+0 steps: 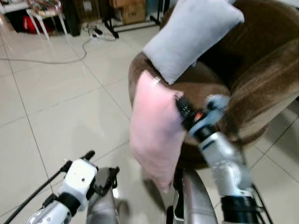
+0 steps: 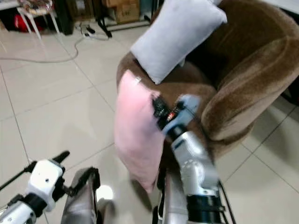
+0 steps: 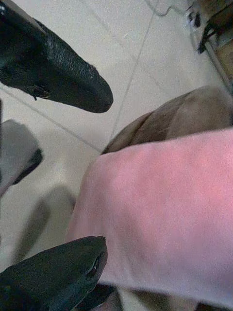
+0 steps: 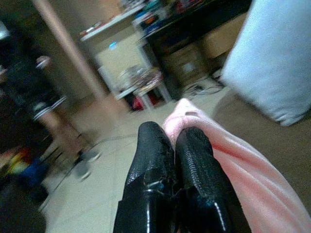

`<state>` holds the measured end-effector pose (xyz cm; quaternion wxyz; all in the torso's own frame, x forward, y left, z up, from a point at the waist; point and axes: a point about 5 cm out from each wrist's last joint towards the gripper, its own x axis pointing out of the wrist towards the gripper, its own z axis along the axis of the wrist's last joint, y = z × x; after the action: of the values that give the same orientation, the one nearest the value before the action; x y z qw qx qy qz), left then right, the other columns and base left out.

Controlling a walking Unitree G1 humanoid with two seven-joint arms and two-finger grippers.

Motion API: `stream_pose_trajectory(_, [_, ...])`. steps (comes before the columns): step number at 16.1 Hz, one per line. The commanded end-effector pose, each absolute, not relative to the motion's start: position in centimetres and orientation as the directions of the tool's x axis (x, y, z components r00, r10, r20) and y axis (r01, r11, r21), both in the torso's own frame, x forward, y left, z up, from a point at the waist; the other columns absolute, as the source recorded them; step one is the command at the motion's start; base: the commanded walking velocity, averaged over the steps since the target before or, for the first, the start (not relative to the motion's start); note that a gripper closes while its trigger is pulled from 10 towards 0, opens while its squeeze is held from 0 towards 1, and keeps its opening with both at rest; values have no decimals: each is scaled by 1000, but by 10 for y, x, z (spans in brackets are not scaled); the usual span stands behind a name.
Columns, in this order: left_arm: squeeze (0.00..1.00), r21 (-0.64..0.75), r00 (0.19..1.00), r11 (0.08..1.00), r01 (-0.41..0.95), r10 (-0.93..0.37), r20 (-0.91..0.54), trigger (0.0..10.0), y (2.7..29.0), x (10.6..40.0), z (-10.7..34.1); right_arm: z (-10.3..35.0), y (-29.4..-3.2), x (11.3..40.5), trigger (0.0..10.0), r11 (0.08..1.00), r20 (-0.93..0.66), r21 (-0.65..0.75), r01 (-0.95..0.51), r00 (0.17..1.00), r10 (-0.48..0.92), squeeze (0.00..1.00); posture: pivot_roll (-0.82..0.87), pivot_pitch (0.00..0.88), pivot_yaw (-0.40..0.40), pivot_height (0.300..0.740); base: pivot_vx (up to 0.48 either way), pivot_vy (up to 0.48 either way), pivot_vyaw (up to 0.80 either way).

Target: Move the pillow to the sofa from floor

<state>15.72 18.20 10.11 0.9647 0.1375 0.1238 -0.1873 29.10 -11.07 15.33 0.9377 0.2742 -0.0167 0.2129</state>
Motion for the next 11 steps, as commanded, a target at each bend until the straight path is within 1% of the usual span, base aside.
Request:
stream_pose_trajectory(1, [384,225,917,904,364,-305,-258,10000,184,161,107,170,-107,288,10000,725,215,556,-406,913,346,0,131,0,-43,522,0,0,0])
stream_pose_trajectory(3, [380,209,956,941,265,-229,-180,10000,183,175,119,183,-114,282,10000,834,196,378,-403,915,353,0,100,0,-25,522,0,0,0])
stream_pose_trajectory(5, [365,215,978,957,193,-171,-118,10000,179,189,127,193,-111,278,10000,847,184,372,-380,924,334,0,103,0,-32,542,0,0,0])
stream_pose_trajectory(6, [365,210,981,961,181,-162,-104,10000,178,192,128,195,-111,279,10000,848,183,372,-377,926,331,0,102,0,-35,547,0,0,0])
stream_pose_trajectory(8, [353,145,997,986,81,-79,-17,10000,177,210,138,201,-109,284,10000,860,179,379,-342,939,294,0,90,0,-46,567,0,0,0])
stream_pose_trajectory(9, [353,138,998,988,70,-69,-12,10000,176,214,138,200,-108,285,10000,863,174,380,-335,942,289,0,90,0,-46,572,0,0,0])
stream_pose_trajectory(10, [353,177,996,981,85,-87,6,10000,168,223,142,194,-102,283,10000,871,142,369,-325,945,293,0,81,0,-38,587,0,0,0])
stream_pose_trajectory(11, [353,191,994,976,104,-109,16,10000,162,227,144,194,-101,283,10000,874,133,361,-326,945,297,0,70,0,-35,597,0,0,0])
